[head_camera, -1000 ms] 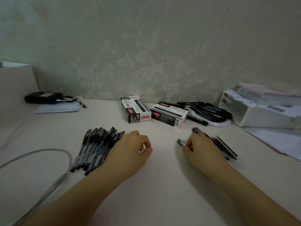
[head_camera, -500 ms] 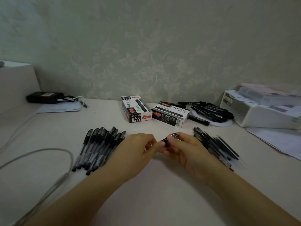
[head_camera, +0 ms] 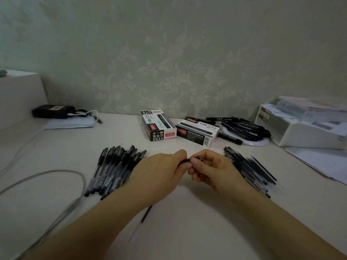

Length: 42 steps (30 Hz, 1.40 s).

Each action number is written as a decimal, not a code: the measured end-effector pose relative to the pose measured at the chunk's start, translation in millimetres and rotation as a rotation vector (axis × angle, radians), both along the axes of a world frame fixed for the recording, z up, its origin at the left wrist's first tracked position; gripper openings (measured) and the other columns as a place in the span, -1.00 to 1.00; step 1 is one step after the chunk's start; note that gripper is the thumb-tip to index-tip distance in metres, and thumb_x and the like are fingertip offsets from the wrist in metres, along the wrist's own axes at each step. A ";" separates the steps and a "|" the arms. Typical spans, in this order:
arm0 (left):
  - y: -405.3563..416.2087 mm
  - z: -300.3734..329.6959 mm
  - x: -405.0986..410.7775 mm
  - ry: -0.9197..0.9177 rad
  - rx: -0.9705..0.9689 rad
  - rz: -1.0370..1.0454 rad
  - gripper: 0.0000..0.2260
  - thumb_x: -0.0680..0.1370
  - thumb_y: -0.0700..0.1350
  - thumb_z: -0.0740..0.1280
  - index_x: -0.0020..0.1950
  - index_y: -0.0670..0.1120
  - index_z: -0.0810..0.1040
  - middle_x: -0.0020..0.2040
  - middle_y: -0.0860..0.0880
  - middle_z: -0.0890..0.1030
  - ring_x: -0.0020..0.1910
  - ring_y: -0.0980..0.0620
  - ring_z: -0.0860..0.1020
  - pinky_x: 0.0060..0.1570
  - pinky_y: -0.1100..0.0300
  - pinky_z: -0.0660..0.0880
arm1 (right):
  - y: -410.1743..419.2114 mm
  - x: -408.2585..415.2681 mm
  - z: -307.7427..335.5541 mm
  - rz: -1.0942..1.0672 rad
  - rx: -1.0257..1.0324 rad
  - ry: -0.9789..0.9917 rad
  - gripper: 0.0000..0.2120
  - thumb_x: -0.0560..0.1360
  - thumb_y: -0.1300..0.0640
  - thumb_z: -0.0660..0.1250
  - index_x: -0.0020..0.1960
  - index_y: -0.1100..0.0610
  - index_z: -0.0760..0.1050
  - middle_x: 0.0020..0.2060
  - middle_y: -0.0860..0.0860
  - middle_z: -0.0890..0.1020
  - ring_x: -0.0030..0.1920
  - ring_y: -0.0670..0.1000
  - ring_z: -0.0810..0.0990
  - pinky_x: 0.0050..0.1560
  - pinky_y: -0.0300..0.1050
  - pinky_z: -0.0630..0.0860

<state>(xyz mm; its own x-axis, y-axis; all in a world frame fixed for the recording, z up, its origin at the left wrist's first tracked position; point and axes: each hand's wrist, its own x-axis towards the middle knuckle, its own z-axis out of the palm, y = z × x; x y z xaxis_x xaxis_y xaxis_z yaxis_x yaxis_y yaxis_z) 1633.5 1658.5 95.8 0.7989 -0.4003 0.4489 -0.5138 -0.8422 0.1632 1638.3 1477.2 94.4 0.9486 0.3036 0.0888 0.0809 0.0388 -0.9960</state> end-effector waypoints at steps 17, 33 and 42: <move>-4.0 -1.3 6.0 0.020 -0.079 0.221 -0.44 0.47 0.45 -0.06 -0.36 -0.02 0.28 -0.47 0.03 0.39 -0.44 0.11 0.41 -0.48 0.19 0.29 | -5.2 6.7 -4.7 -0.239 0.036 -0.154 -0.94 0.53 0.19 0.38 -0.03 0.15 0.61 -0.25 0.10 0.71 -0.29 -0.03 0.66 -0.24 -0.28 0.56; 18.1 1.1 2.2 0.228 0.146 0.133 -0.78 0.54 0.19 0.24 -0.16 0.08 0.42 -0.26 0.11 0.47 -0.29 0.16 0.42 -0.41 0.24 0.26 | -20.6 15.4 -21.1 -0.435 -0.893 -0.421 -0.96 0.50 0.10 0.40 -0.10 -0.02 0.57 -0.14 -0.11 0.54 -0.19 -0.15 0.46 -0.17 -0.26 0.39; 25.0 -5.3 20.0 0.116 0.099 0.307 -0.80 0.57 0.15 0.21 -0.12 0.06 0.34 -0.18 0.06 0.52 -0.12 0.00 0.55 -0.33 0.18 0.35 | -20.5 19.5 -25.7 -0.434 -0.908 -0.499 -0.96 0.52 0.05 0.39 -0.03 -0.04 0.57 -0.10 -0.15 0.49 -0.12 -0.16 0.47 -0.10 -0.27 0.39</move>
